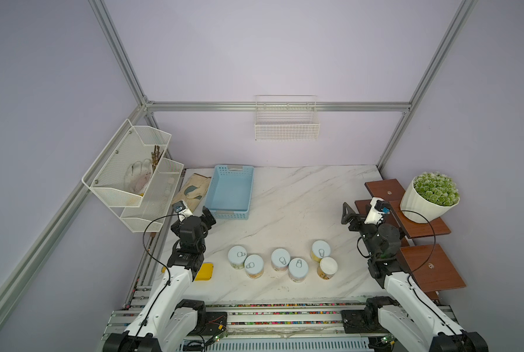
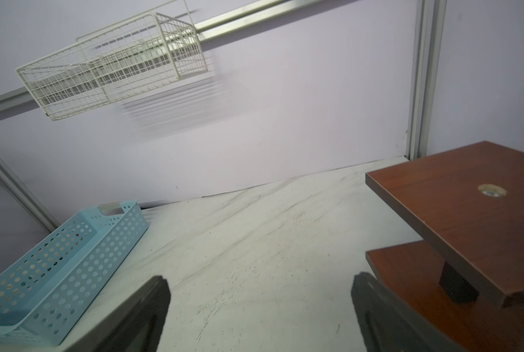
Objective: Put the canned food in the basket
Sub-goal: Move the basket to the center of the board.
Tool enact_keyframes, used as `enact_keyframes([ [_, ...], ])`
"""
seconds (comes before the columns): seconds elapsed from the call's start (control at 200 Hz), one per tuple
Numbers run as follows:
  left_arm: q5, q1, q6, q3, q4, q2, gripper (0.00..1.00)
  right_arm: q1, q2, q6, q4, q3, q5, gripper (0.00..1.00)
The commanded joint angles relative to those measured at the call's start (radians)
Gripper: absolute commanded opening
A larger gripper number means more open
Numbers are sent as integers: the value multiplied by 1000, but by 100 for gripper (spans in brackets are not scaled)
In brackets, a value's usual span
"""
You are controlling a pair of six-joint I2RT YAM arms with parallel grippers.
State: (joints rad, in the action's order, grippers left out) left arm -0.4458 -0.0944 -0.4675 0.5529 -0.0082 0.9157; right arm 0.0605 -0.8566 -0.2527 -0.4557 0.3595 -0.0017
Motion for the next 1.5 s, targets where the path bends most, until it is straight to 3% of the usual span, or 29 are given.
enact_keyframes([
  [0.0, 55, -5, -154, 93, -247, -2, 100, -4, 7, -138, 160, 21, 32, 99],
  [0.2, 215, -5, -119, 195, -331, 66, 100, -4, -93, -274, 282, 114, -63, 99],
  [0.325, 281, -9, -109, 266, -396, 123, 100, -4, -165, -230, 260, 138, -237, 99],
  [0.45, 366, -28, -87, 315, -407, 168, 100, 8, -203, -217, 295, 162, -280, 99],
  [0.675, 421, -84, -43, 454, -476, 295, 100, 200, -178, -84, 484, 240, -113, 99],
  [1.055, 480, -143, -3, 687, -559, 541, 100, 550, -188, -67, 719, 331, 144, 99],
  [1.27, 547, -146, -6, 848, -642, 729, 100, 581, -212, -110, 822, 386, 102, 99],
  [1.495, 679, -154, 18, 978, -688, 905, 100, 581, -351, -148, 1037, 519, 98, 99],
])
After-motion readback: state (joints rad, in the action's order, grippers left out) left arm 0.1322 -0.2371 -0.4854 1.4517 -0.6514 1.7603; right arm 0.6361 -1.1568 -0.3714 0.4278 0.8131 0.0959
